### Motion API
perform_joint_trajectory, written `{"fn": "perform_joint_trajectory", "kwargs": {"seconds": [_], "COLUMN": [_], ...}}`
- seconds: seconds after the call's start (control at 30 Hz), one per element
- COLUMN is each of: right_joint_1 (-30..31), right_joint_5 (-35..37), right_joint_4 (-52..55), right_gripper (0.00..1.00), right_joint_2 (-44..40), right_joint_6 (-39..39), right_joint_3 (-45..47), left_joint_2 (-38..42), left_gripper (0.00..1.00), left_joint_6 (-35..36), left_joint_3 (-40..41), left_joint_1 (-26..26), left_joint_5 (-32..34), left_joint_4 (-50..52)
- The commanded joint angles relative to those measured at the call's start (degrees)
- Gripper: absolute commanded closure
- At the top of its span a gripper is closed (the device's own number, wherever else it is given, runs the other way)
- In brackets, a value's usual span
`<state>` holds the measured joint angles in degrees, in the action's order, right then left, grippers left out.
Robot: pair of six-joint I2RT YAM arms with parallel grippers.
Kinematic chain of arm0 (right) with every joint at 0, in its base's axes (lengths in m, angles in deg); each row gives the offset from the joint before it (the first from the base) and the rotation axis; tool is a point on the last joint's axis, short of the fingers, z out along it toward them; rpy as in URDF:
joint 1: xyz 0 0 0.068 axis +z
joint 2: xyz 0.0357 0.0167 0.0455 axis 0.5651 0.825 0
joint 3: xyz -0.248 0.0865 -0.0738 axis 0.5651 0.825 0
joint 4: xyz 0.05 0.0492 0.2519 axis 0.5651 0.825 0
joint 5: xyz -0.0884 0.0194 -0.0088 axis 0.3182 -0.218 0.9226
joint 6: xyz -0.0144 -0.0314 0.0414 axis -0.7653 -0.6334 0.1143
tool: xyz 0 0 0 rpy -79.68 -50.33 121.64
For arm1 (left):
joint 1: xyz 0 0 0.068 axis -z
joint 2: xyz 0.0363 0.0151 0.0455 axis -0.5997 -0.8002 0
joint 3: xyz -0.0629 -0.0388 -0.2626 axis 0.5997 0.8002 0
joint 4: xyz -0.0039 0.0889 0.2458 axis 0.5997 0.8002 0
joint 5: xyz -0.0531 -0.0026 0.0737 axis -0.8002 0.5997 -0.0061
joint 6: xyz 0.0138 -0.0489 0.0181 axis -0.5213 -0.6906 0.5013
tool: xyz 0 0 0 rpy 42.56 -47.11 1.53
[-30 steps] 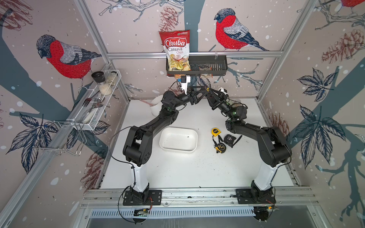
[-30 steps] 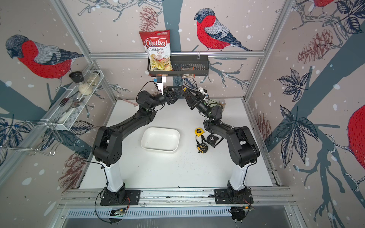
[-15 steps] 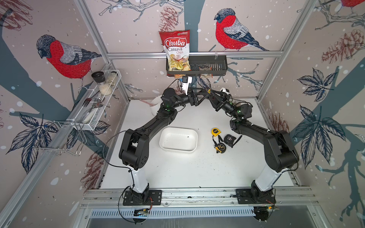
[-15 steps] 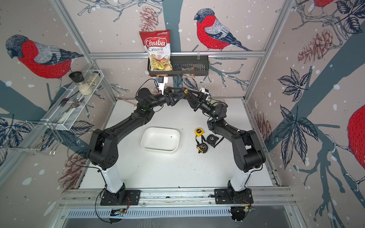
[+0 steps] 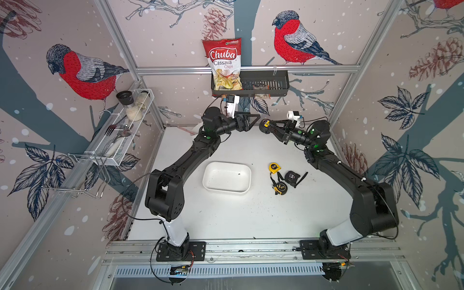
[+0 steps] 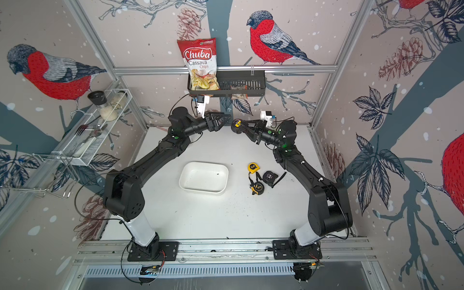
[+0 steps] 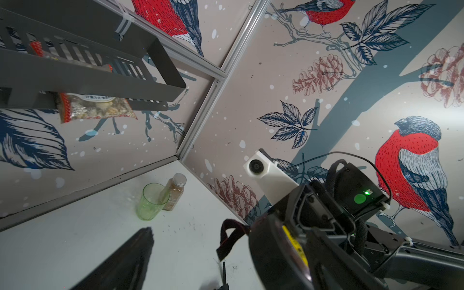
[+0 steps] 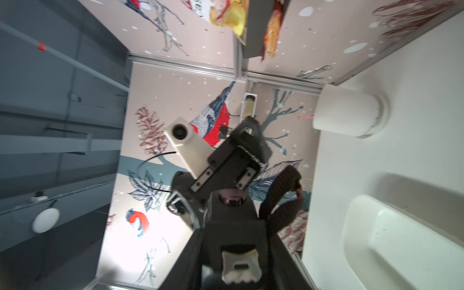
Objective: Take the tape measure out of the storage box
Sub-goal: Place the tape measure at the center of the board.
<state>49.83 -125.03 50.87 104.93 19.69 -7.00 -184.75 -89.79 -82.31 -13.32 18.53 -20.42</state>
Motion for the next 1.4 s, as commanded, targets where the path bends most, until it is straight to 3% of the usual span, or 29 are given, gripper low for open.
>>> {"fn": "perform_joint_trajectory", "kwargs": {"seconds": [0.0,0.23,0.43,0.63,0.87,1.37], "right_joint_1": [-0.64,-1.02,0.83,5.2,7.66,10.13], "right_joint_5": [-0.54,2.75,5.73,11.67,14.82,15.52], "right_joint_4": [21.23,33.43,40.75,47.09,50.83,54.08], "right_gripper": [1.0,1.0,1.0,1.0,1.0,1.0], "right_joint_2": [0.88,2.99,4.08,8.54,12.53,19.98], "right_joint_6": [-19.78,-30.9,-37.21,-43.76,-47.5,-50.32], "right_joint_3": [-1.48,0.57,3.41,2.78,2.77,0.62], "left_joint_2": [1.98,4.4,5.55,4.08,-2.06,-1.39], "left_gripper": [0.03,0.03,0.03,0.04,0.04,0.02], "left_joint_6": [5.95,3.28,2.1,2.46,2.56,2.23], "left_joint_3": [-1.72,-4.65,-5.95,-11.19,-19.36,-18.48], "left_joint_1": [-0.07,-0.46,-0.41,-0.85,-1.91,-2.33], "left_joint_5": [4.64,18.31,23.32,23.78,29.59,30.91], "left_joint_4": [11.15,24.44,29.93,36.89,53.22,55.18]}}
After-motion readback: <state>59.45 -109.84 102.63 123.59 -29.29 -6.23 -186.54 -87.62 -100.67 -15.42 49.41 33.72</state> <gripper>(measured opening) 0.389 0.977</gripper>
